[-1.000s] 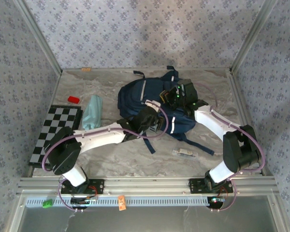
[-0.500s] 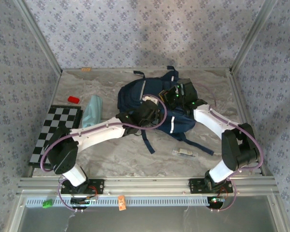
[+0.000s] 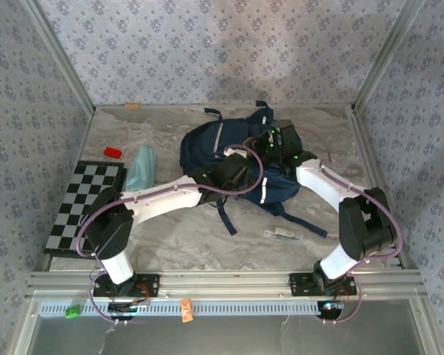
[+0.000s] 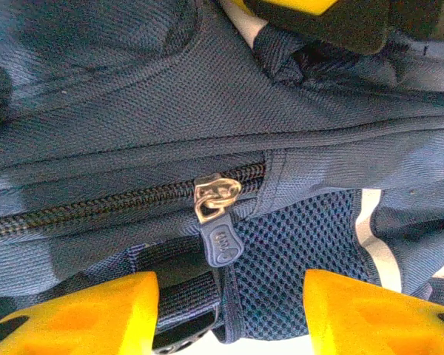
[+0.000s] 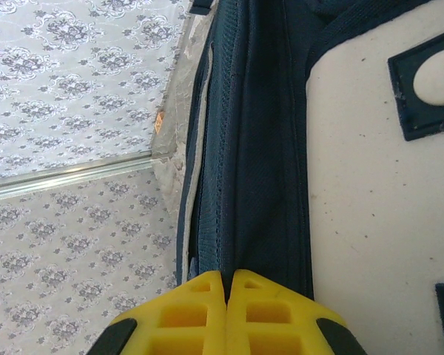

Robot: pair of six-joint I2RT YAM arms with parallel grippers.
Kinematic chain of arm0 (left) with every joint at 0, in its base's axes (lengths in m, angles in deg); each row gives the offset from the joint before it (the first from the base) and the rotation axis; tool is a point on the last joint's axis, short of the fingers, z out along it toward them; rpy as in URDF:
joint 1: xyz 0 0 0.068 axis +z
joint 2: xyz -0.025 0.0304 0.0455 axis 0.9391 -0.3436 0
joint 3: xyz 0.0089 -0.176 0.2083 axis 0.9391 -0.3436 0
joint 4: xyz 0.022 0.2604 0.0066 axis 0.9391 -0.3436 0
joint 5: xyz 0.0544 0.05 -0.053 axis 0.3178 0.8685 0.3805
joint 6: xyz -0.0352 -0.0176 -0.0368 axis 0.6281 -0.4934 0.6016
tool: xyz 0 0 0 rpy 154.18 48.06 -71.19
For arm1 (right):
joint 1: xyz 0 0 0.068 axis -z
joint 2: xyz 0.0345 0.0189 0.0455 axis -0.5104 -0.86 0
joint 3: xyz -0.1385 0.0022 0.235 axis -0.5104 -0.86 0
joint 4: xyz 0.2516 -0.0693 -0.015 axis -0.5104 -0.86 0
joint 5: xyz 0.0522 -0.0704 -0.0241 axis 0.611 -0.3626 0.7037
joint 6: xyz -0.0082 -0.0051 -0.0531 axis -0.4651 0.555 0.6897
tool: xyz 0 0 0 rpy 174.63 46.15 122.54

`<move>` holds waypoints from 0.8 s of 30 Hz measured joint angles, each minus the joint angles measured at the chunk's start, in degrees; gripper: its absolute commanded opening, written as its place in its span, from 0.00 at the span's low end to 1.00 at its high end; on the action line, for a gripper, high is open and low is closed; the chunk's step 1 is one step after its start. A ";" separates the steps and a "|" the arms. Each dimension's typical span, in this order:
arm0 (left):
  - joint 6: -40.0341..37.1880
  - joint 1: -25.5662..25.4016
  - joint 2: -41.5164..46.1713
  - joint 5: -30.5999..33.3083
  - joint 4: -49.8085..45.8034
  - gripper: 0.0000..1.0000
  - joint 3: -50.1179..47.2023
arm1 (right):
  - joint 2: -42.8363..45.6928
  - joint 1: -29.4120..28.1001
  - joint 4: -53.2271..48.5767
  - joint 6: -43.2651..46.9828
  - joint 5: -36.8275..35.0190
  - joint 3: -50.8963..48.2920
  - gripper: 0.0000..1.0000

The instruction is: Pack the student bag

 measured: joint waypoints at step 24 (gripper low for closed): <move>1.57 0.87 -4.59 4.55 -0.59 0.21 6.32 | -0.68 0.02 1.79 -0.87 -0.22 0.00 0.00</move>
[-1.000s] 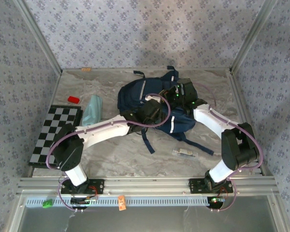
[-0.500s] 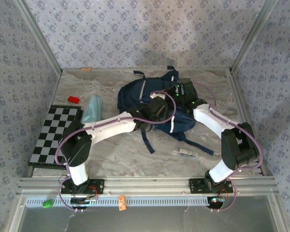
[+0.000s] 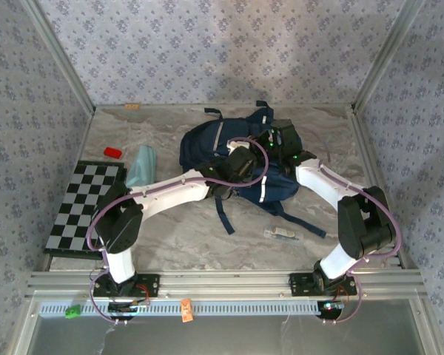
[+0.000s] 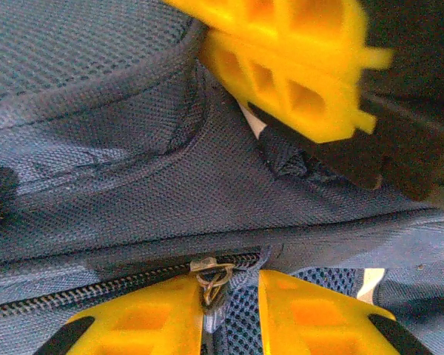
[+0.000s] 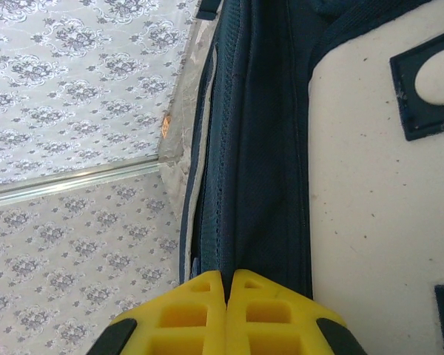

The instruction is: Pack the student bag

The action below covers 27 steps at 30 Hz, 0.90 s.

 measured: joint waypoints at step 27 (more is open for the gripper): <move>-2.93 1.29 0.98 1.99 -1.95 0.21 -2.34 | -0.07 -0.61 -0.37 0.28 0.00 0.22 0.00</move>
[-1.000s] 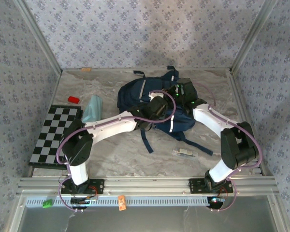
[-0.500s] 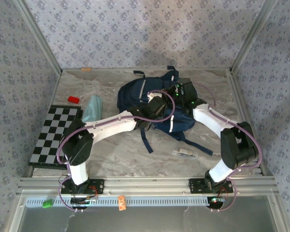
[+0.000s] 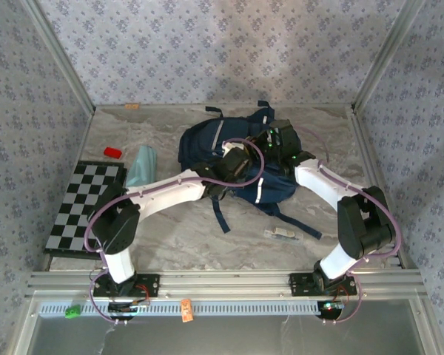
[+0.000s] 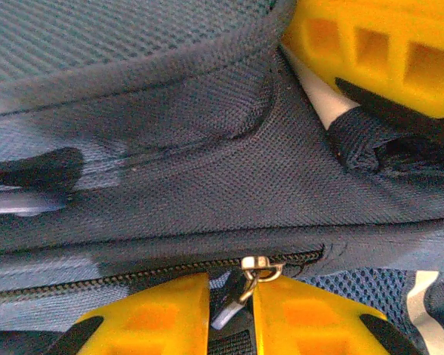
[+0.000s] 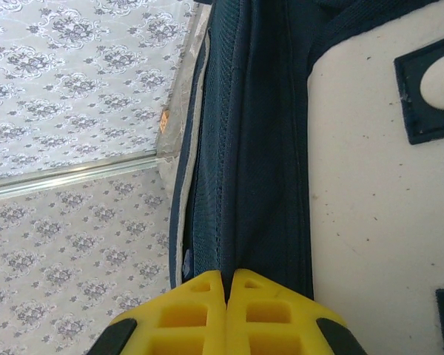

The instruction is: Pack the student bag

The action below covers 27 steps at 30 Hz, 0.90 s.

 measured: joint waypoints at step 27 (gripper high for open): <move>-5.99 6.14 7.21 -3.82 1.14 0.00 -10.34 | 0.11 0.72 -2.75 4.39 1.70 -0.35 0.00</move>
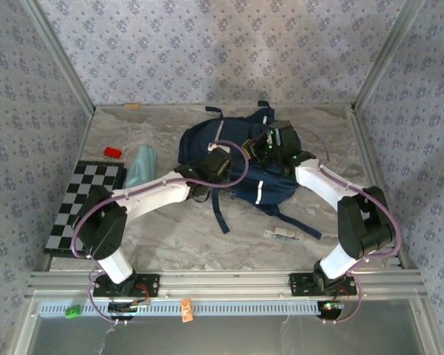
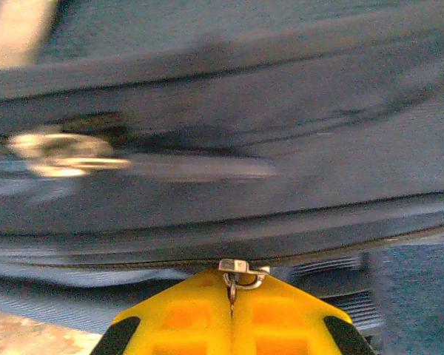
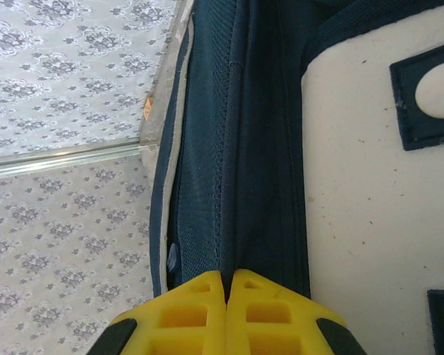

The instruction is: Pack the student bag

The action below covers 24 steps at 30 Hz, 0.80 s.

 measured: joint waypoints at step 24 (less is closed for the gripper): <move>0.07 4.17 4.26 -1.20 -0.90 0.00 -4.39 | 18.01 -11.45 -15.15 19.89 -2.34 -14.34 0.30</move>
